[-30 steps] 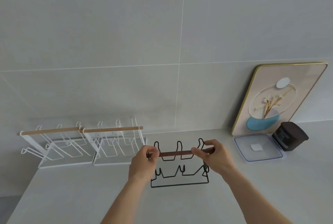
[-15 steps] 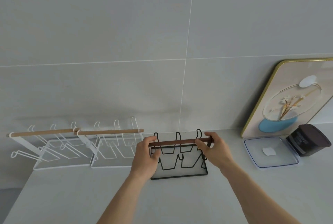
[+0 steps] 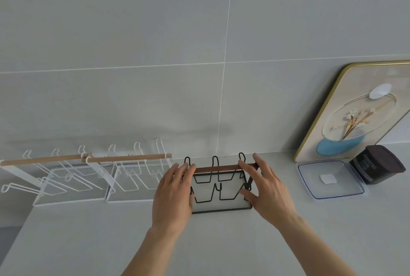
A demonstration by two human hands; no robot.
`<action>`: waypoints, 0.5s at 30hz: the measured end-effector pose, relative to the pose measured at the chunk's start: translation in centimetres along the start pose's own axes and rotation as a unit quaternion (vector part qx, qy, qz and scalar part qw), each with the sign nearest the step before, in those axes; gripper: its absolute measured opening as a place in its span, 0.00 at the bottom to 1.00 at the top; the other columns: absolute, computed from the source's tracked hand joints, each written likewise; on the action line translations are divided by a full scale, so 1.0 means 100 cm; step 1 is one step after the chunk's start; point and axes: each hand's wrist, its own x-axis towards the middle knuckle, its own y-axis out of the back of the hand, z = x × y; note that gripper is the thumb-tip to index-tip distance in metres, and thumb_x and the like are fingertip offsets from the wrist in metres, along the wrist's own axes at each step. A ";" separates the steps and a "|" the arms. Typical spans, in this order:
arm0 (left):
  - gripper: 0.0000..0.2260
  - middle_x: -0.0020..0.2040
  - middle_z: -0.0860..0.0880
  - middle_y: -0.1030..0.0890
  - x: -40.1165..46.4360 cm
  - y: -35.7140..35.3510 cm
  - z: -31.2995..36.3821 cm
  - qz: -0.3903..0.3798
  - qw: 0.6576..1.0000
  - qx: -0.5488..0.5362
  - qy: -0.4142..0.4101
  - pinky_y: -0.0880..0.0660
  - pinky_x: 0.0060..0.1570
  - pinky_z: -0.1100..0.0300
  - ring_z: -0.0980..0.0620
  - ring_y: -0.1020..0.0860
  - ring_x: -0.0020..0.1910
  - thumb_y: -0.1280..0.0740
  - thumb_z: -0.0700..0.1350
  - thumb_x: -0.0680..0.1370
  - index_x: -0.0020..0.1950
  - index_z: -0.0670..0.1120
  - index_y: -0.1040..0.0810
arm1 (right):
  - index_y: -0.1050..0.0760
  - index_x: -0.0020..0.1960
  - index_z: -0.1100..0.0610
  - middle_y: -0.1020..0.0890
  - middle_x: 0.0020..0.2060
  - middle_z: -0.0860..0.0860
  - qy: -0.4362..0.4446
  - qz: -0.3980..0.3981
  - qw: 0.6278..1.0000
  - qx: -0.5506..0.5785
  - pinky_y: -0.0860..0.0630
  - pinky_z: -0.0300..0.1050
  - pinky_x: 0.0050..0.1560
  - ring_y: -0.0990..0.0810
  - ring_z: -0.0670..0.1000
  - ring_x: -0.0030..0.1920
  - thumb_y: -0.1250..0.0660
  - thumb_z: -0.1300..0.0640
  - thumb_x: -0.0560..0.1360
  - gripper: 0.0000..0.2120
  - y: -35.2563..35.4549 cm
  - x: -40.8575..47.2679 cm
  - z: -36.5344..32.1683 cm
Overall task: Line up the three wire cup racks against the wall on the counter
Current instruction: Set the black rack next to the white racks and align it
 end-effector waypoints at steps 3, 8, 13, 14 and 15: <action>0.35 0.66 0.49 0.18 0.009 0.003 -0.001 0.017 0.999 0.043 -0.014 0.26 0.70 0.46 0.43 0.23 0.70 0.17 0.43 0.64 0.71 0.47 0.22 | 0.32 0.77 0.41 0.35 0.80 0.51 0.003 0.012 1.000 -0.003 0.16 0.53 0.51 0.25 0.57 0.72 0.23 0.47 0.73 0.36 0.000 0.010 0.002; 0.34 0.64 0.47 0.16 0.029 0.008 0.000 0.013 0.994 0.102 -0.026 0.29 0.72 0.43 0.41 0.23 0.70 0.17 0.45 0.64 0.70 0.46 0.21 | 0.31 0.76 0.41 0.35 0.80 0.51 -0.006 0.022 1.000 -0.019 0.16 0.53 0.50 0.26 0.57 0.72 0.23 0.47 0.73 0.34 0.004 0.027 -0.004; 0.33 0.60 0.47 0.15 0.049 0.009 -0.005 0.016 0.991 0.128 -0.035 0.30 0.72 0.44 0.42 0.21 0.66 0.17 0.43 0.62 0.66 0.46 0.19 | 0.31 0.76 0.41 0.36 0.81 0.49 -0.020 0.022 0.999 -0.013 0.17 0.52 0.51 0.26 0.55 0.72 0.23 0.48 0.74 0.33 0.007 0.042 -0.010; 0.32 0.59 0.47 0.14 0.052 0.009 -0.007 0.017 0.991 0.130 -0.037 0.30 0.72 0.45 0.42 0.21 0.65 0.17 0.42 0.62 0.66 0.46 0.19 | 0.31 0.76 0.42 0.36 0.80 0.50 -0.022 0.022 0.999 -0.010 0.18 0.52 0.51 0.26 0.56 0.72 0.23 0.49 0.74 0.33 0.007 0.045 -0.011; 0.32 0.59 0.47 0.14 0.056 0.009 -0.008 0.018 0.990 0.132 -0.037 0.30 0.72 0.45 0.42 0.20 0.64 0.17 0.41 0.62 0.65 0.46 0.19 | 0.31 0.76 0.42 0.36 0.80 0.50 -0.023 0.022 0.999 -0.007 0.18 0.52 0.51 0.25 0.56 0.72 0.23 0.49 0.73 0.33 0.007 0.047 -0.012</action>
